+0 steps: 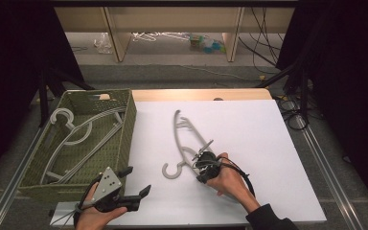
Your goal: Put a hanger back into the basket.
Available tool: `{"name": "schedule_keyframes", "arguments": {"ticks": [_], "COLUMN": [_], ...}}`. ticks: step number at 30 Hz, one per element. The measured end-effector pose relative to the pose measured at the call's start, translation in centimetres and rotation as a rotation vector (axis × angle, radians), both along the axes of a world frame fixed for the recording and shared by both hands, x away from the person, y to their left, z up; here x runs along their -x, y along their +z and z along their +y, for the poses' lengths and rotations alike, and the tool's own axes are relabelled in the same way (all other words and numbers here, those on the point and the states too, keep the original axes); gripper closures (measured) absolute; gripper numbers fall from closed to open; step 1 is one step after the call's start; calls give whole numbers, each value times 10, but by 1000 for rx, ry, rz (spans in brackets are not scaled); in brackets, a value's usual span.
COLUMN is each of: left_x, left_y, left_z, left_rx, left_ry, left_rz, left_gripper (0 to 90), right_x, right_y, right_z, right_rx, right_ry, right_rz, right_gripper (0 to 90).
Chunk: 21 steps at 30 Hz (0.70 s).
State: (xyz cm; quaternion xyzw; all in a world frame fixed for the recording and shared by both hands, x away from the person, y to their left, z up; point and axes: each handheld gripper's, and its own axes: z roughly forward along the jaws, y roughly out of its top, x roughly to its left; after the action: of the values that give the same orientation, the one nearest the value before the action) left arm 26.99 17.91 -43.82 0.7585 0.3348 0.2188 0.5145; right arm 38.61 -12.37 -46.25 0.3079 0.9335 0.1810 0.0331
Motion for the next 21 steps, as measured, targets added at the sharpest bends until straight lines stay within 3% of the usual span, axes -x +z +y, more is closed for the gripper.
{"name": "schedule_keyframes", "arguments": {"ticks": [2,4,9,12,15,17,19,21], "left_x": [0,0,-1,-2,-2,-3,-5,-8], "left_y": [0,0,-1,-1,-3,-3,-3,-3], "left_z": [1,0,-4,-14,-22,-26,-33,-39], "left_rx": [-6,15,-10,-78,-117,-150,-150,-205], "left_ry": [-2,5,-5,-44,-78,-95,-111,-133], "left_rz": [-2,7,3,-29,-6,-12,1,-1], "left_gripper": [172,176,184,201,236,238,255,276], "right_x": [-1,0,3,7,13,18,23,28], "right_y": [0,1,3,7,13,17,20,22], "right_z": [-3,-4,-13,-20,-27,-32,-36,-39], "right_rx": [-3,5,12,-6,-43,-60,-71,-84], "right_ry": [28,57,131,163,199,234,255,272], "right_rz": [18,19,26,42,70,79,80,87], "right_gripper": [817,819,820,820,820,820,820,820]}}
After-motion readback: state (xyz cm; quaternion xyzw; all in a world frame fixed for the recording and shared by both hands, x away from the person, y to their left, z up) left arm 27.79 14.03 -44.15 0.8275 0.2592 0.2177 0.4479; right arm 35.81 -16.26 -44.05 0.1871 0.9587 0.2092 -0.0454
